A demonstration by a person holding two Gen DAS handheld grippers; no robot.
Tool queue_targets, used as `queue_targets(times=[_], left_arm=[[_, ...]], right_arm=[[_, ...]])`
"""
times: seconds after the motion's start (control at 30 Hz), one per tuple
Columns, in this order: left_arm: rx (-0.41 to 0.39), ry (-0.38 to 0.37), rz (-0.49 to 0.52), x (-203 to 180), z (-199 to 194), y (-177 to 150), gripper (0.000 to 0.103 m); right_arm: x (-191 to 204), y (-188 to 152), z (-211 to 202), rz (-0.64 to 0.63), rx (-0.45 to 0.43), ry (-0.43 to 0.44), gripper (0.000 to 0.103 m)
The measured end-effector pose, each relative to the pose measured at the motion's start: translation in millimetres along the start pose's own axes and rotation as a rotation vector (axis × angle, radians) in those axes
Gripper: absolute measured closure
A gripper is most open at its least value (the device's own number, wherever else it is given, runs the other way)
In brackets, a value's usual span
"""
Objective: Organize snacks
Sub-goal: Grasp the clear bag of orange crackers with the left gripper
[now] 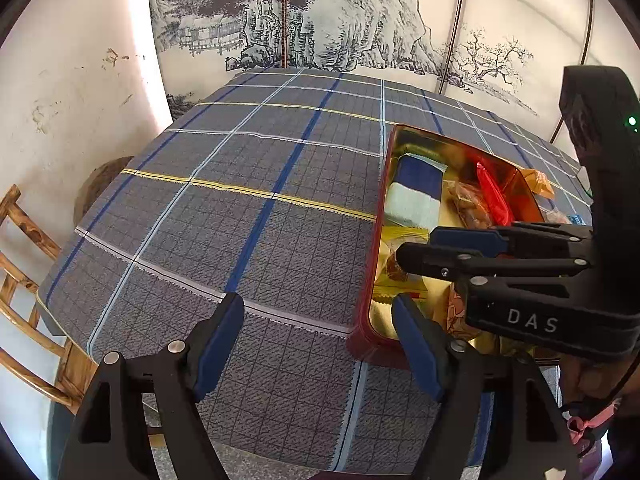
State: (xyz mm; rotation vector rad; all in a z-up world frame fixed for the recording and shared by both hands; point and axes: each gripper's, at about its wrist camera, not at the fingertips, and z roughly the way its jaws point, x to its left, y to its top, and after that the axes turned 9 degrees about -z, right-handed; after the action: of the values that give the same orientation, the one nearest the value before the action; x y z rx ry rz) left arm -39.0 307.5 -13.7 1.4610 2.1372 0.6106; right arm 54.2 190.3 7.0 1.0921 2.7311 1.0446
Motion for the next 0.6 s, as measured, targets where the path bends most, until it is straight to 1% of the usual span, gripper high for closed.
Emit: queue_targets(times=[0.17, 0.33, 0.43, 0.5, 0.6], left_arm=[[-0.009, 0.014, 0.001, 0, -4, -2, 0.03], [-0.025, 0.028, 0.003, -2, -14, 2, 0.03], [-0.039, 0.032, 0.021, -11, -21, 5, 0.03], [-0.046, 0.03, 0.04, -20, -25, 7, 0.03], [-0.041, 0.008, 0.08, -42, -31, 7, 0.029]], right_arm=[[-6, -10, -20, 0.048, -0.114, 0.039, 0.062], [-14, -38, -56, 0.052, -0.207, -0.002, 0.062], [-29, -66, -88, 0.073, -0.245, -0.077, 0.062], [-42, -85, -105, 0.103, -0.249, -0.134, 0.062], [-76, -123, -133, 0.179, -0.245, -0.239, 0.062]])
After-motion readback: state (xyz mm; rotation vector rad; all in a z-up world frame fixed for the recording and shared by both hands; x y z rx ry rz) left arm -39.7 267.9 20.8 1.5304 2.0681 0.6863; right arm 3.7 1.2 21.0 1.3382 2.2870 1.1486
